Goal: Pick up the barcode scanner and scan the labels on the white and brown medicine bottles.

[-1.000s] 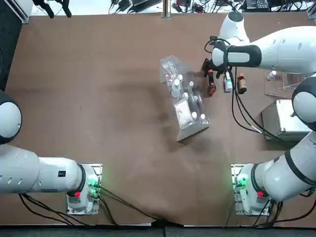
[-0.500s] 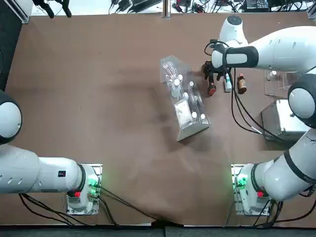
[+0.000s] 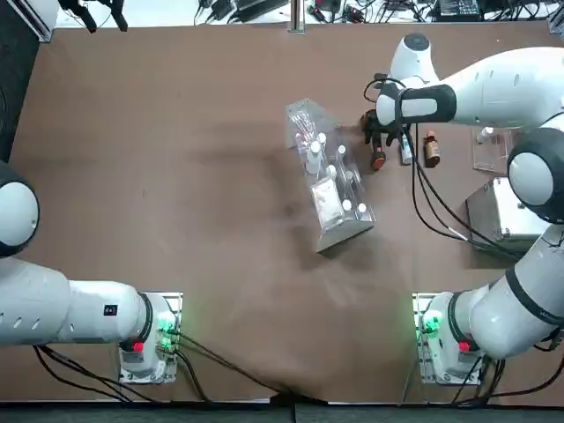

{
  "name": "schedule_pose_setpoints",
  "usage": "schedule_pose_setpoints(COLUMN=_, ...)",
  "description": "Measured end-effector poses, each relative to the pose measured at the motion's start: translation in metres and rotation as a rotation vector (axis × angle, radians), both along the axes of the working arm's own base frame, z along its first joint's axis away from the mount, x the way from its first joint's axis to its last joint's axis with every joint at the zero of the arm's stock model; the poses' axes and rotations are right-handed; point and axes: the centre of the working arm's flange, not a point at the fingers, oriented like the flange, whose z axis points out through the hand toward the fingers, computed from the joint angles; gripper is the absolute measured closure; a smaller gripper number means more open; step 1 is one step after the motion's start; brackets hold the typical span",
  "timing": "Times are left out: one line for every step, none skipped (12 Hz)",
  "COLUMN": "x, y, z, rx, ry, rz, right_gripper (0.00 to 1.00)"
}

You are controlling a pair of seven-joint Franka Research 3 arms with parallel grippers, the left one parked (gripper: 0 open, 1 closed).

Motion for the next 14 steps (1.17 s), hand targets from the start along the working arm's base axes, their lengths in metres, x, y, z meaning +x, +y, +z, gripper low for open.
schedule_pose_setpoints(x=0.0, y=0.0, z=-0.003, rx=-0.001, ry=0.0, rz=0.0, right_gripper=0.01)
schedule_pose_setpoints(x=0.0, y=-0.001, z=-0.005, rx=-0.002, ry=0.001, rz=0.0, right_gripper=0.01)
schedule_pose_setpoints(x=0.0, y=-0.001, z=-0.005, rx=-0.003, ry=0.001, rz=-0.001, right_gripper=0.02)
schedule_pose_setpoints(x=0.0, y=-0.001, z=-0.005, rx=-0.005, ry=0.0, rz=0.001, right_gripper=0.04)
schedule_pose_setpoints(x=0.001, y=-0.002, z=-0.005, rx=-0.008, ry=-0.002, rz=0.006, right_gripper=0.15)
schedule_pose_setpoints(x=0.001, y=-0.002, z=-0.005, rx=-0.011, ry=-0.004, rz=0.009, right_gripper=0.28)
schedule_pose_setpoints(x=0.001, y=-0.002, z=-0.004, rx=-0.01, ry=-0.006, rz=0.01, right_gripper=0.42)
schedule_pose_setpoints(x=0.002, y=-0.001, z=-0.004, rx=-0.01, ry=-0.007, rz=0.01, right_gripper=0.54)
schedule_pose_setpoints(x=0.002, y=-0.001, z=-0.004, rx=-0.01, ry=-0.007, rz=0.01, right_gripper=0.54)
schedule_pose_setpoints(x=0.002, y=-0.001, z=-0.003, rx=-0.011, ry=-0.008, rz=0.011, right_gripper=0.56)
schedule_pose_setpoints(x=0.002, y=-0.001, z=-0.002, rx=-0.01, ry=-0.011, rz=0.012, right_gripper=0.57)
schedule_pose_setpoints(x=0.003, y=-0.001, z=0.001, rx=-0.009, ry=-0.015, rz=0.012, right_gripper=0.57)
schedule_pose_setpoints(x=0.004, y=-0.001, z=0.006, rx=-0.007, ry=-0.017, rz=0.011, right_gripper=0.57)
schedule_pose_setpoints(x=0.005, y=-0.002, z=0.014, rx=-0.007, ry=-0.017, rz=0.009, right_gripper=0.57)
